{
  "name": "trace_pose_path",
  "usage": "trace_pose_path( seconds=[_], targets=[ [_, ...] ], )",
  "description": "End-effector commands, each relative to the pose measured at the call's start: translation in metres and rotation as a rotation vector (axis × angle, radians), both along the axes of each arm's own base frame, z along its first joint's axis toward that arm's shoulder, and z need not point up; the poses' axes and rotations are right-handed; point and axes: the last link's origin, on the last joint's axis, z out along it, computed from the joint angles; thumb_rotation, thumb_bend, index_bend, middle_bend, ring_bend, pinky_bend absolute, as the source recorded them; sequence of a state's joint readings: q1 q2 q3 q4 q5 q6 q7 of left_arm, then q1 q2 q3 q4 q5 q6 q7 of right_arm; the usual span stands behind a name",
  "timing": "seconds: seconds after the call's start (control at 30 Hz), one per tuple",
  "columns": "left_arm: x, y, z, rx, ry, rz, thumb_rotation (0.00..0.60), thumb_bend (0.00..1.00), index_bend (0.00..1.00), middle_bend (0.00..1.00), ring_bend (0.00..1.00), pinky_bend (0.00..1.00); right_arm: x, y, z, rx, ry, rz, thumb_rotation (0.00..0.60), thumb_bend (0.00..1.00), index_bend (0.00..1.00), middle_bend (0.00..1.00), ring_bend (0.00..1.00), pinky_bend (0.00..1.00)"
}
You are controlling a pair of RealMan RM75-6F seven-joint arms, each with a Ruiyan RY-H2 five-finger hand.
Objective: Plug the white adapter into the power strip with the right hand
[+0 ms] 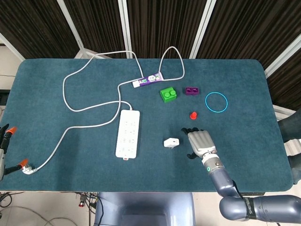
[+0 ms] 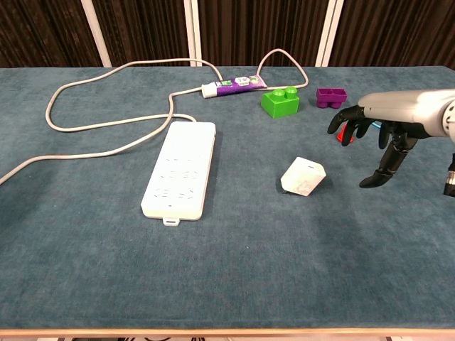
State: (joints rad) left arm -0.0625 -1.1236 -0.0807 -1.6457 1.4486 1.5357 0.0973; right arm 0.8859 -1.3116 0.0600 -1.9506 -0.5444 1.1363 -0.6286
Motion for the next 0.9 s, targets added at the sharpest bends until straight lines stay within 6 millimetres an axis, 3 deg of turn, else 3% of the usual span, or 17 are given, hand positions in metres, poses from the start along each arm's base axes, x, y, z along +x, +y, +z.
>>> trace_pose_path(
  seconds=[0.03,0.5,0.67,0.9],
  targets=[
    [0.0,0.0,0.0,0.0,0.001,0.003,0.6,0.1,0.12,0.0,0.0,0.0,-0.001,-0.003,-0.006,0.019,-0.06,-0.011,0.6,0.26,0.16,0.24,0.19,0.31],
    [0.0,0.001,0.0,0.004,0.003,0.011,0.6,0.1,0.12,0.0,0.0,0.0,-0.01,-0.011,-0.035,0.003,-0.2,-0.009,0.6,0.26,0.23,0.24,0.26,0.3],
    [-0.001,0.001,-0.001,0.002,0.004,0.013,0.6,0.1,0.12,0.0,0.0,0.0,-0.011,-0.012,-0.042,-0.019,-0.23,-0.012,0.6,0.28,0.33,0.31,0.33,0.31],
    [-0.001,0.001,-0.001,0.002,0.005,0.015,0.6,0.1,0.12,0.0,0.0,0.0,-0.013,-0.01,-0.052,-0.034,-0.25,-0.016,0.6,0.3,0.36,0.33,0.34,0.31]
  ],
)
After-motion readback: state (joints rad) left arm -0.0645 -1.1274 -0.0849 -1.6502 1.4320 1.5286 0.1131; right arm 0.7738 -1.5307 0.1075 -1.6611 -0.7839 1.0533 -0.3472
